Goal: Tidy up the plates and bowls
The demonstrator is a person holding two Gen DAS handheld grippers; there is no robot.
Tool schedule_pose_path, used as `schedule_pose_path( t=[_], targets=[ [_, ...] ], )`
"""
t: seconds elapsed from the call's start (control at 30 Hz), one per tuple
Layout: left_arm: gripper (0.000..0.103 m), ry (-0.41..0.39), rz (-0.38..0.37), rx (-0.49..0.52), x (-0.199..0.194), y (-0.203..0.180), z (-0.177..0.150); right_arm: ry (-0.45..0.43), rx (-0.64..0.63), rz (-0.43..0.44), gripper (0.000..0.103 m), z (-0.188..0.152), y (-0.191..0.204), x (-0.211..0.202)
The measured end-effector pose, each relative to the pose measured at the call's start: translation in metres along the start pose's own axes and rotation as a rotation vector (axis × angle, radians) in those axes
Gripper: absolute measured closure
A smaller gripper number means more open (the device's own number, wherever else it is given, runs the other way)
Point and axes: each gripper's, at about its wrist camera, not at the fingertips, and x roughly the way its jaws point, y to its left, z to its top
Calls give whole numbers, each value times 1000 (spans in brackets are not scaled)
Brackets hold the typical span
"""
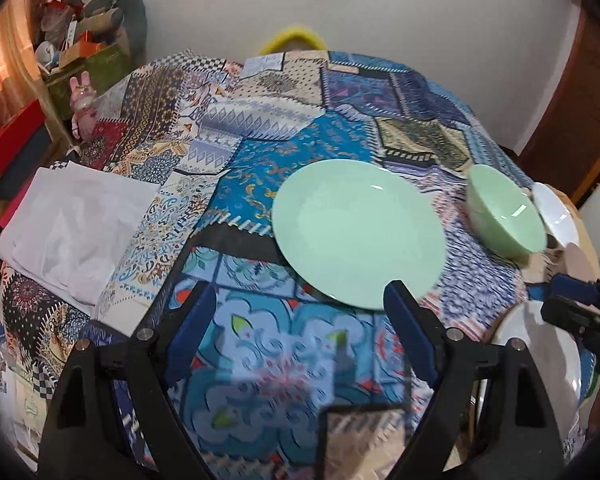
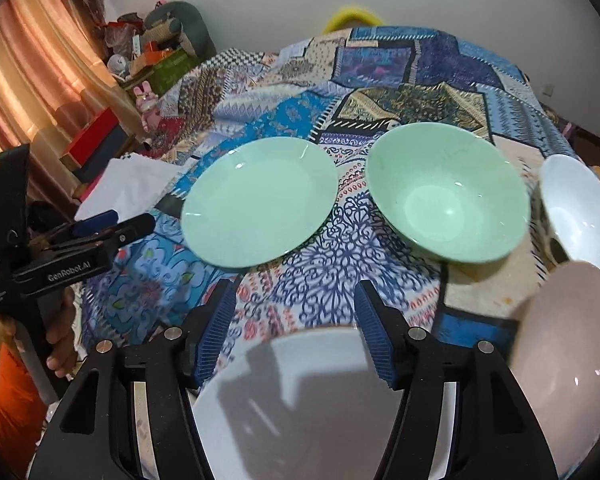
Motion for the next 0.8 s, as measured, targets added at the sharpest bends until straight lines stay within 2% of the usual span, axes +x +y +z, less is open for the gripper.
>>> schedule_pose_path(
  t=[0.23, 0.27, 0.33, 0.4, 0.5, 0.57, 0.7, 0.8],
  targets=[
    [17, 45, 2, 14, 37, 12, 22, 39, 9, -8, 45, 16, -5, 28],
    [19, 51, 2, 19, 41, 13, 25, 46, 10, -7, 45, 18, -5, 32],
    [29, 66, 3, 38, 54, 14, 30, 49, 9, -10, 59, 23, -6, 39],
    [46, 92, 2, 70, 66, 13, 35, 67, 4, -8, 61, 28, -6, 47],
    [62, 129, -11, 70, 82, 16, 41, 101, -1, -21, 66, 31, -7, 58],
    [66, 156, -38, 56, 93, 20, 44, 113, -29, -43, 72, 33, -4, 63],
    [73, 173, -50, 47, 108, 24, 47, 147, -58, -50, 73, 33, 2, 70],
    [74, 171, -65, 61, 115, 21, 51, 158, -58, -46, 73, 34, 2, 74]
  ],
)
